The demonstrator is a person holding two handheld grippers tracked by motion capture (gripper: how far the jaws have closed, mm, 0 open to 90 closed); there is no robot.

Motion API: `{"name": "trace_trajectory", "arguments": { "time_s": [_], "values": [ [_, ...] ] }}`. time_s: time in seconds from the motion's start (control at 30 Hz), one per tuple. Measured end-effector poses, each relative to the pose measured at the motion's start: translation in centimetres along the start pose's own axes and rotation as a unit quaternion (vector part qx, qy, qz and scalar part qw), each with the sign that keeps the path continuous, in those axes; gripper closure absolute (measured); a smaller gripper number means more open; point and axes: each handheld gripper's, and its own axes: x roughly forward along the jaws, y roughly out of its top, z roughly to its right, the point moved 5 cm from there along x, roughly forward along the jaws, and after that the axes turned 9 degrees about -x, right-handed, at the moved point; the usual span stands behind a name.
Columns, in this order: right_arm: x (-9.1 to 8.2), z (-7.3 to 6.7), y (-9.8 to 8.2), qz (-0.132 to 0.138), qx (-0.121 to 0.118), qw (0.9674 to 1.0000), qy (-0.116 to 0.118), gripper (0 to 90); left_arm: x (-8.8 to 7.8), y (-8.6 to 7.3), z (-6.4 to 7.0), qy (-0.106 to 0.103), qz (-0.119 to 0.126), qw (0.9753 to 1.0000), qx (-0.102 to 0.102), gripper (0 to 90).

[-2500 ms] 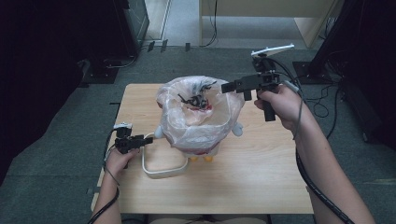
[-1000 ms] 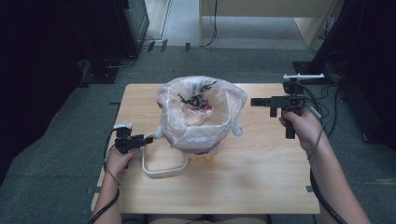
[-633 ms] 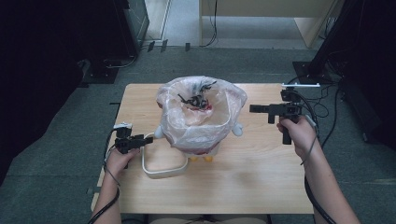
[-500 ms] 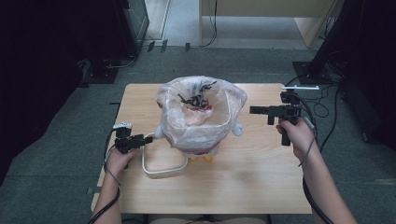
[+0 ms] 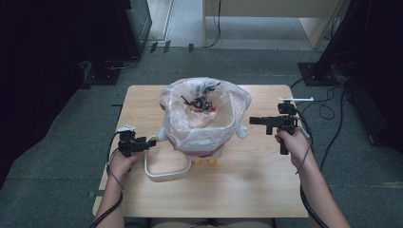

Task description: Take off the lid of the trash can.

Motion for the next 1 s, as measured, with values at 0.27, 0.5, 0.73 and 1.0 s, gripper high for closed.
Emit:
{"name": "trace_trajectory", "arguments": {
  "time_s": [0.27, 0.5, 0.73, 1.0],
  "values": [
    [1.6, 1.1, -2.2, -0.006, 0.01, 0.9999, 0.003, 26.9, 0.1, -0.1, 0.1, -0.001, -0.002, 1.0, 0.006, 32.9],
    [2.1, 1.6, -3.3, 0.002, 0.0, 0.9999, -0.01, 26.8, 0.2, -0.2, 0.3, 0.001, -0.003, 0.9999, 0.015, 32.1],
    [3.2, 2.0, -4.7, 0.011, 0.0, 0.9999, 0.001, 26.8, 0.5, -0.3, 0.6, 0.006, 0.001, 0.9994, 0.035, 31.9],
    [4.8, 3.2, -6.9, -0.003, 0.004, 0.9999, -0.01, 26.8, 0.6, -0.2, 0.7, 0.004, -0.001, 0.9994, 0.035, 32.0]
  ]
}}
